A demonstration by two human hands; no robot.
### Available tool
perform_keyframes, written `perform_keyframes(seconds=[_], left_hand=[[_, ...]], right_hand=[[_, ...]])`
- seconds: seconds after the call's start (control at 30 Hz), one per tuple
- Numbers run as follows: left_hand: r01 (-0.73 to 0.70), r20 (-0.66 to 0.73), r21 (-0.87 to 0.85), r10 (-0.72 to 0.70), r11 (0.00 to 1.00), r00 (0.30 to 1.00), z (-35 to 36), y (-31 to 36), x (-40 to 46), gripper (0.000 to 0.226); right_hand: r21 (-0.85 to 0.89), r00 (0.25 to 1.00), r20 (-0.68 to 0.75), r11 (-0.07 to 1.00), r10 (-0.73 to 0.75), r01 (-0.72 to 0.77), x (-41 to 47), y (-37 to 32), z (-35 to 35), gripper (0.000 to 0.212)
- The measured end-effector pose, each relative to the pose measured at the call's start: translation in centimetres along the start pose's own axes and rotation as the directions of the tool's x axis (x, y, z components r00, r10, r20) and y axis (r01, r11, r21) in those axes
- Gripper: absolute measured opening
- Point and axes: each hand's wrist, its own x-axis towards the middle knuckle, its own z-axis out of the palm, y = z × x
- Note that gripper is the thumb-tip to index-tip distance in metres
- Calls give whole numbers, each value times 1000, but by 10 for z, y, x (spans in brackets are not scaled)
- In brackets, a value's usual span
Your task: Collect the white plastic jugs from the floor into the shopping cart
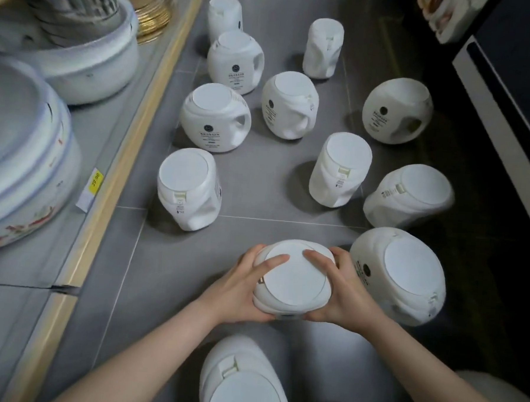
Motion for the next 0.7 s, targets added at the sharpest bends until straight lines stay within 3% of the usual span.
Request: perform_keyframes(seconds=[0.33, 0.7], left_hand=[[105, -2, -30, -105, 994, 994, -221, 177, -66, 105], [209, -170, -69, -218, 975, 961, -455, 382, -197, 106]], right_hand=[[-24, 992, 44, 992, -120, 121, 14, -207, -197, 106], [-56, 942, 149, 949, -299, 310, -8, -475, -401, 103]])
